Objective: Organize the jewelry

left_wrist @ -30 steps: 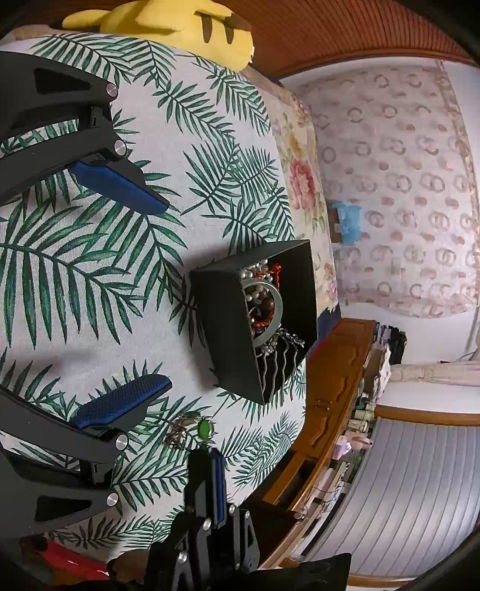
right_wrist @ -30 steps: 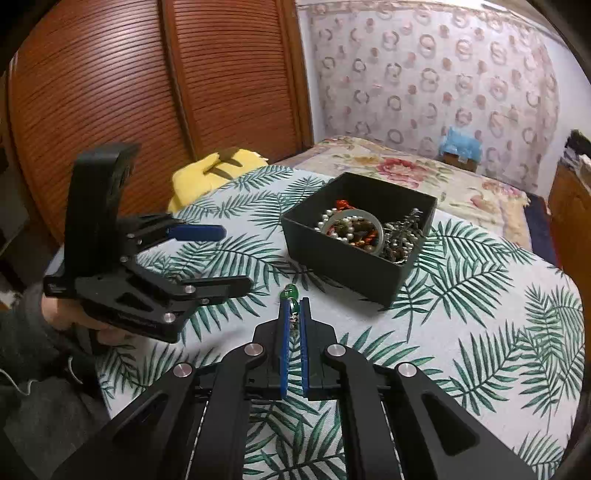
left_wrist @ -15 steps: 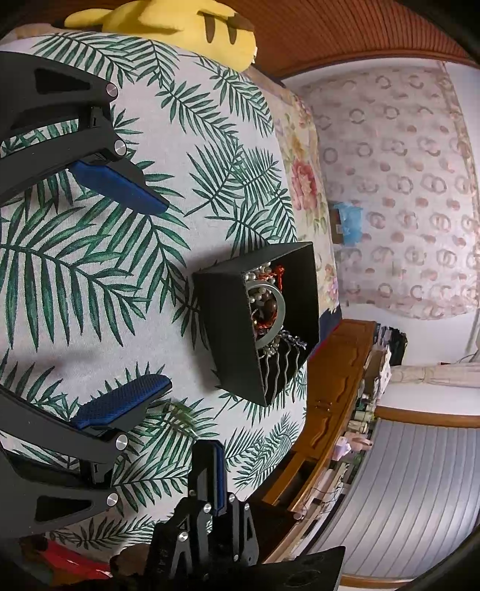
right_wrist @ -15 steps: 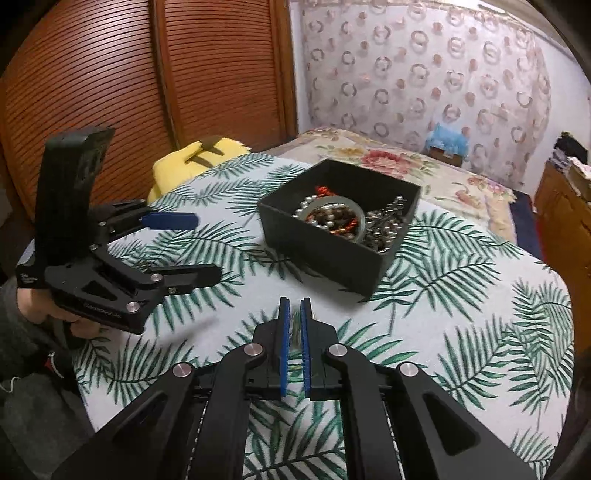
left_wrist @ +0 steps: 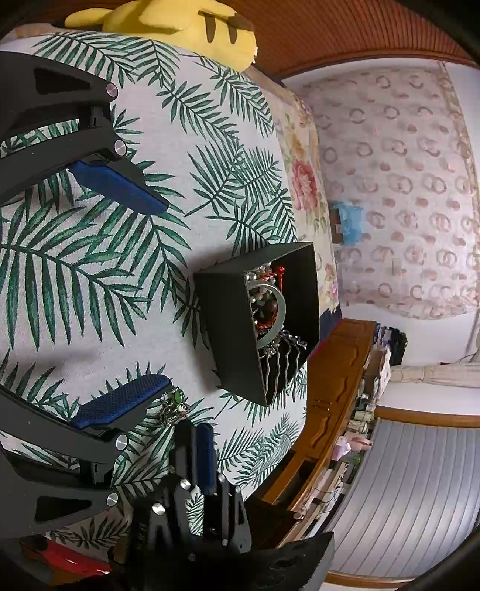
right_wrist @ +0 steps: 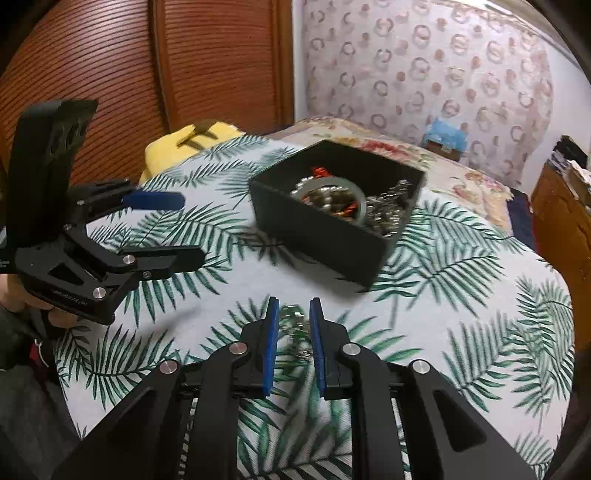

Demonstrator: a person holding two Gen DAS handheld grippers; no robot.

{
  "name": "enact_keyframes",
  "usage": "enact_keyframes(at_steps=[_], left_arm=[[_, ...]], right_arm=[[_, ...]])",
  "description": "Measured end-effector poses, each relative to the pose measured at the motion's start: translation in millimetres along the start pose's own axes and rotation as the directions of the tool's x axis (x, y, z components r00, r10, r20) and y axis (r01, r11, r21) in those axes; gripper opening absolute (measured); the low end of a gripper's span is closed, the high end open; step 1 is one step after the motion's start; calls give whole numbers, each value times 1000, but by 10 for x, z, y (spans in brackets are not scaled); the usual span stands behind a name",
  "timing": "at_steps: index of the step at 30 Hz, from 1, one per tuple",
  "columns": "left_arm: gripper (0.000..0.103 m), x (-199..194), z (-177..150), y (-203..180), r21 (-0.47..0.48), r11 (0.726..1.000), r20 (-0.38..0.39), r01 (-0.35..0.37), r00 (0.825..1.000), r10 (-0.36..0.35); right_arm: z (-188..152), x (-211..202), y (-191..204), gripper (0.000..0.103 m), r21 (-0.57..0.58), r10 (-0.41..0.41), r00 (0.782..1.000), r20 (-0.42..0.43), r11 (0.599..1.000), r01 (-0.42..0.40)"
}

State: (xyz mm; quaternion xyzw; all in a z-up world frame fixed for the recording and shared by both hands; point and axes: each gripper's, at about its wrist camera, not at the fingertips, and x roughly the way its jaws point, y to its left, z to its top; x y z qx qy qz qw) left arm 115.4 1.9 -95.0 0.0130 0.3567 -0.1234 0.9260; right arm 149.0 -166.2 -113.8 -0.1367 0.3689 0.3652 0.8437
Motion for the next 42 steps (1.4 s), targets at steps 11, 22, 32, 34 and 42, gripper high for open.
enact_keyframes(at_steps=[11, 22, 32, 34, 42], left_arm=[[85, -30, -12, 45, -6, 1000, 3, -1, 1000, 1], [85, -51, 15, 41, 3, 1000, 1, 1, 1000, -1], [85, -11, 55, -50, 16, 1000, -2, 8, 1000, -8], [85, -3, 57, -65, 18, 1000, -5, 11, 1000, -11], [85, 60, 29, -149, 40, 999, -30, 31, 999, -30]], right_arm=[[95, 382, 2, 18, -37, -17, 994, -106, 999, 13], [140, 56, 17, 9, -34, 26, 1000, -12, 999, -27], [338, -484, -51, 9, -3, 81, 987, 138, 997, -82], [355, -529, -41, 9, -9, 64, 987, 145, 998, -63], [277, -574, -116, 9, 5, 10, 991, 134, 1000, -10]])
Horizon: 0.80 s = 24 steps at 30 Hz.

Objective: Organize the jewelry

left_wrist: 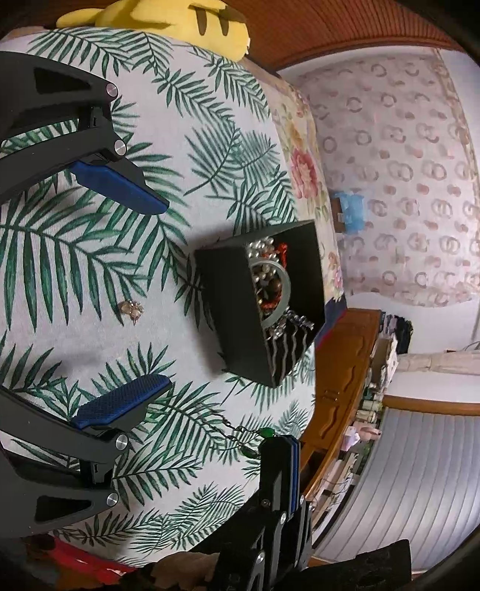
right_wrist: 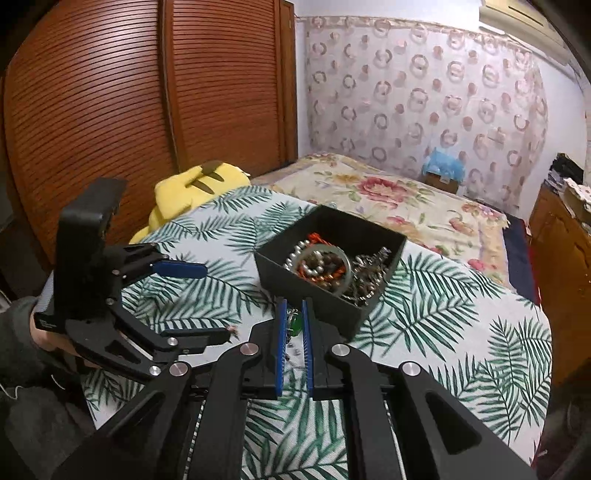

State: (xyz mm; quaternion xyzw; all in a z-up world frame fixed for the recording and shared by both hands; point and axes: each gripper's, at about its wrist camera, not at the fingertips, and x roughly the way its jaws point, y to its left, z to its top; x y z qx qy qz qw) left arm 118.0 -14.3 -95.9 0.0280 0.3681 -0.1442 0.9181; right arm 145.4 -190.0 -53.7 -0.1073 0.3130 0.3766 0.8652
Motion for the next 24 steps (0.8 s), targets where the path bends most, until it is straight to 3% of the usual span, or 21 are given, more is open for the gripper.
enact_keyframes(at_steps=[9, 16, 18, 20, 24], left_arm=[[82, 92, -90, -53, 44, 999, -65, 10, 998, -7], [36, 262, -70, -56, 60, 998, -117, 7, 993, 0], [28, 273, -84, -54, 67, 998, -118, 8, 993, 0], [12, 262, -88, -40, 65, 998, -117, 25, 993, -17], [11, 228, -76, -31, 57, 998, -105, 31, 994, -25]], right_arm=[[-119, 26, -107, 9, 28, -11, 1000, -16, 1000, 11], [-138, 45, -110, 10, 30, -8, 1000, -18, 1000, 9], [-137, 40, -114, 10, 27, -9, 1000, -18, 1000, 9], [-138, 42, -114, 10, 28, -10, 1000, -17, 1000, 10], [-110, 35, -127, 10, 27, -12, 1000, -10, 1000, 13]])
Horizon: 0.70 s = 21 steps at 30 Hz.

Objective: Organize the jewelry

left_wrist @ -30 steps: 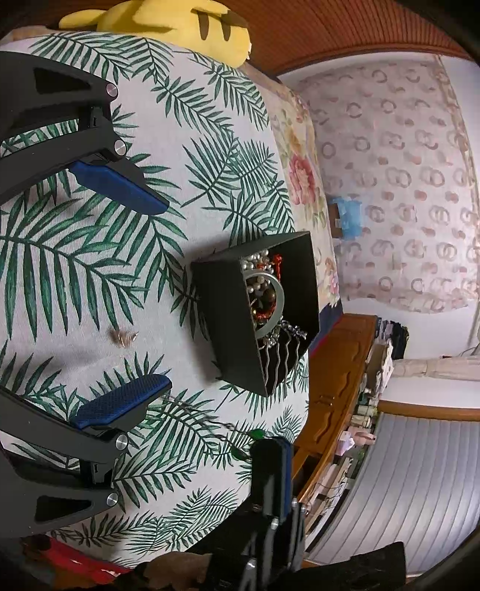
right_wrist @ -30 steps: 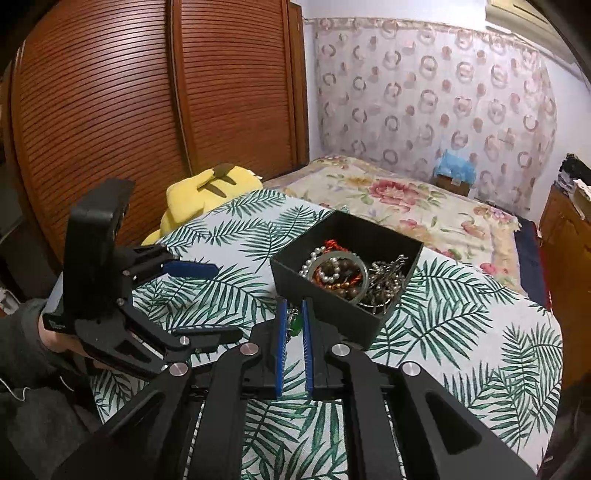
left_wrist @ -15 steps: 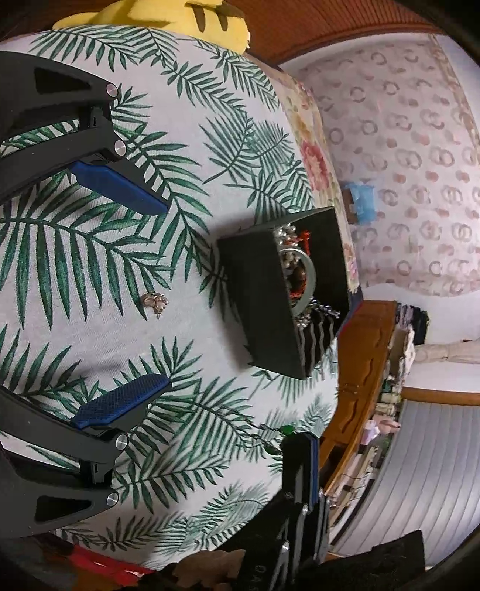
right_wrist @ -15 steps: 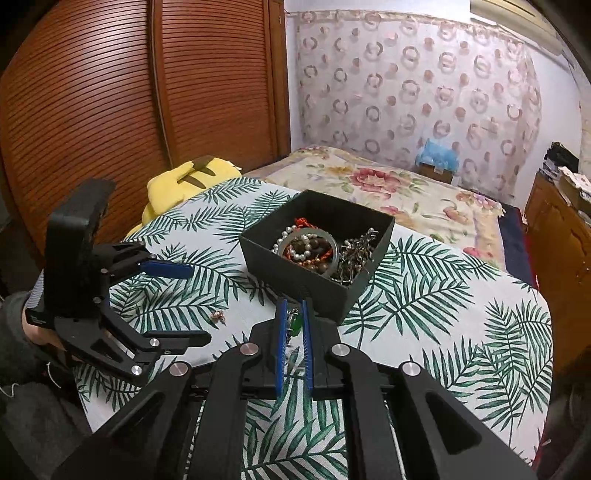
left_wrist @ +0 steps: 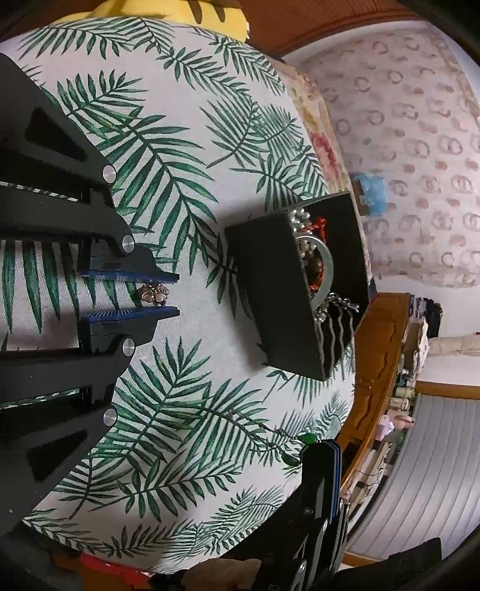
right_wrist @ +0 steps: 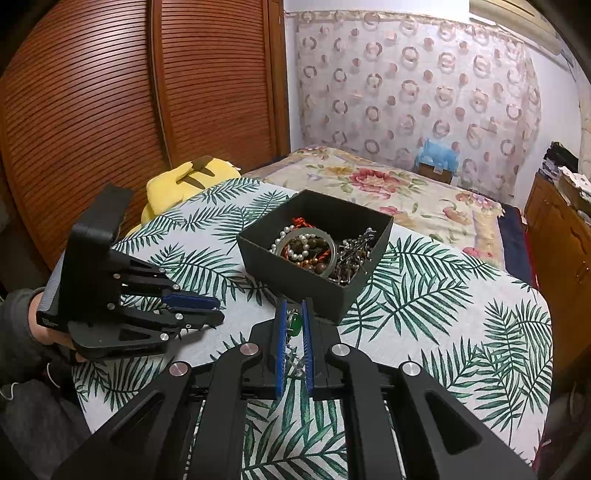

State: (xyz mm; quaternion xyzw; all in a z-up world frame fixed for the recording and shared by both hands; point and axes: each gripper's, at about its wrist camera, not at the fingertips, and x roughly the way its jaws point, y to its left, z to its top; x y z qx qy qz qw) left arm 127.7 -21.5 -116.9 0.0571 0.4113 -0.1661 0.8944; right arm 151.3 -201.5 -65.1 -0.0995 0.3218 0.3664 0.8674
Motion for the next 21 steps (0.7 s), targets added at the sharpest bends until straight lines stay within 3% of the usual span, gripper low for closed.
enact_keyframes(at_steps=[14, 21], left_arm=[[11, -345, 551, 152, -35, 999, 164, -11, 986, 17], [12, -245, 795, 234, -52, 998, 185, -27, 982, 36]], right_arm=[[597, 21, -114, 10, -2, -32, 994, 107, 999, 32], [756, 312, -292, 10, 42, -26, 997, 79, 999, 23]])
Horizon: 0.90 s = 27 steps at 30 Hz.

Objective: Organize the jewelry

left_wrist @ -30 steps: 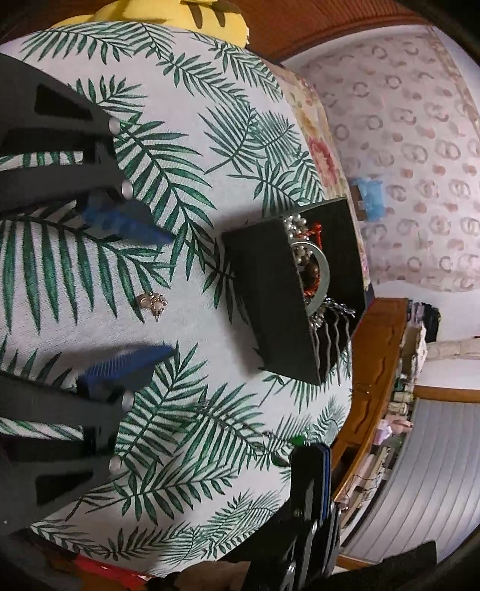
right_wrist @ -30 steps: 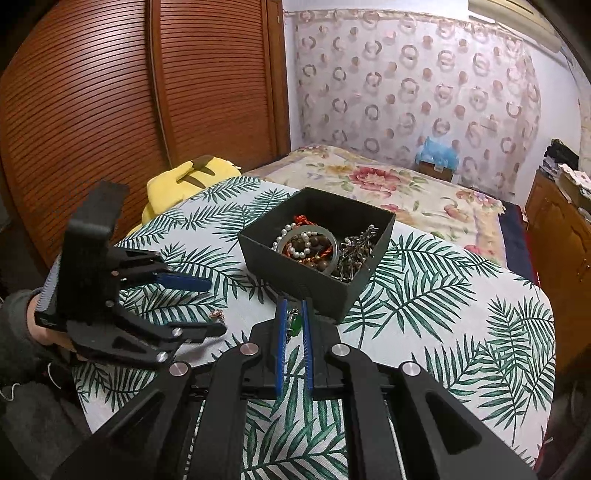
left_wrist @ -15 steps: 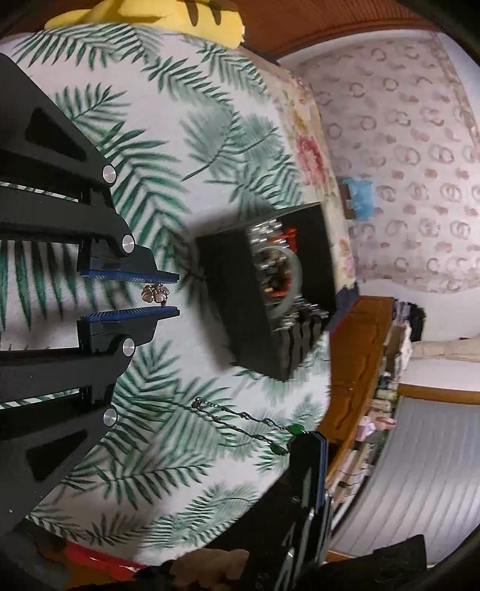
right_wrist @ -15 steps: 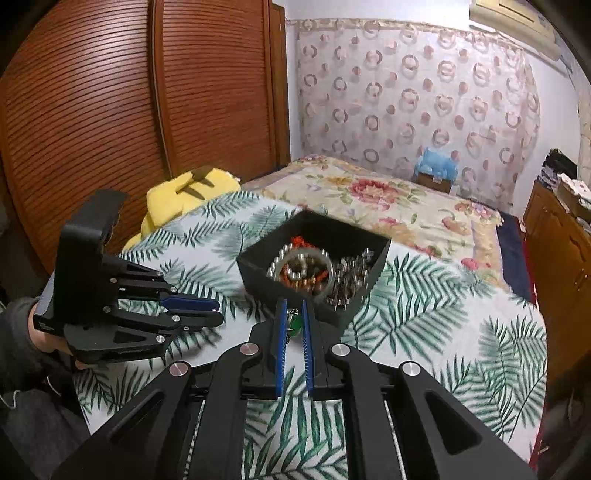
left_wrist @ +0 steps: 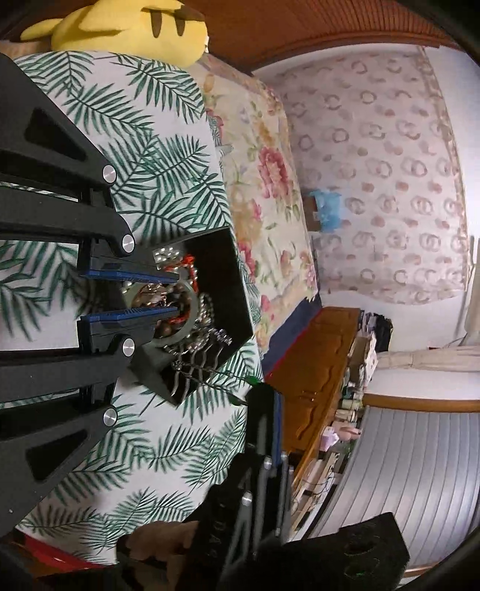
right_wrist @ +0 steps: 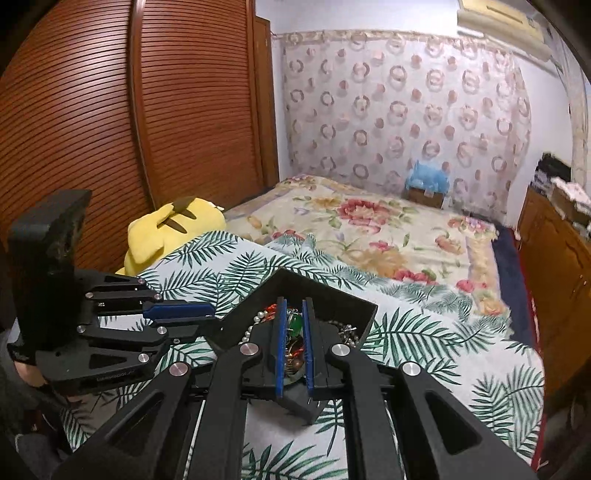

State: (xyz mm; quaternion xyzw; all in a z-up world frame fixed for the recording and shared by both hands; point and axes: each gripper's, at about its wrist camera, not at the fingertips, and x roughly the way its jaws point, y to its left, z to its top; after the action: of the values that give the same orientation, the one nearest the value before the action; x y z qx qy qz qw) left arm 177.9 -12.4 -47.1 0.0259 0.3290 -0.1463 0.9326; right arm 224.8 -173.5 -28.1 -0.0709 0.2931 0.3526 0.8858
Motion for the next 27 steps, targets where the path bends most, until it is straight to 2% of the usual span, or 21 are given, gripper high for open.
enact_keyframes(at_steps=[4, 5, 6, 7, 8, 12, 13, 15, 17, 20, 23, 27], left_arm=[[12, 102, 35, 19, -14, 1000, -2, -7, 1000, 7], [15, 121, 42, 20, -16, 1000, -5, -9, 1000, 9], [19, 127, 48, 19, -19, 1000, -4, -11, 1000, 11], [31, 122, 48, 22, -22, 1000, -1, -13, 1000, 13], [39, 111, 56, 22, -22, 1000, 4, -14, 1000, 14], [49, 45, 32, -3, -20, 999, 16, -30, 999, 30], [56, 12, 21, -7, -22, 999, 22, -39, 999, 40], [67, -51, 7, -6, -29, 998, 32, -53, 998, 54], [82, -127, -9, -7, -40, 997, 47, -68, 996, 70], [92, -240, -35, -10, -57, 993, 61, -106, 992, 109], [95, -367, -63, -26, -70, 990, 71, -125, 989, 129], [95, -527, -113, -88, -72, 981, 79, -179, 980, 185]], right_arm=[[-21, 129, -23, 11, 12, -7, 1000, -20, 1000, 7], [-26, 156, -31, 13, 15, -15, 1000, -24, 1000, 15], [-34, 164, -36, 14, 18, -15, 1000, -25, 1000, 16], [-39, 166, -37, 15, 21, -16, 1000, -24, 1000, 17], [-44, 158, -45, 17, 27, -18, 1000, -22, 999, 19], [-109, 53, -74, 20, 48, -32, 1000, -2, 998, 32], [-118, 24, -78, 21, 52, -40, 999, 3, 998, 39], [-165, -63, -77, 28, 67, -60, 998, 17, 996, 59], [-204, -148, -75, 41, 79, -78, 996, 32, 994, 76], [-272, -286, -37, 54, 97, -119, 991, 56, 989, 113], [-358, -453, 29, 67, 115, -160, 984, 84, 982, 149], [-453, -675, 140, 77, 132, -200, 972, 126, 974, 183]])
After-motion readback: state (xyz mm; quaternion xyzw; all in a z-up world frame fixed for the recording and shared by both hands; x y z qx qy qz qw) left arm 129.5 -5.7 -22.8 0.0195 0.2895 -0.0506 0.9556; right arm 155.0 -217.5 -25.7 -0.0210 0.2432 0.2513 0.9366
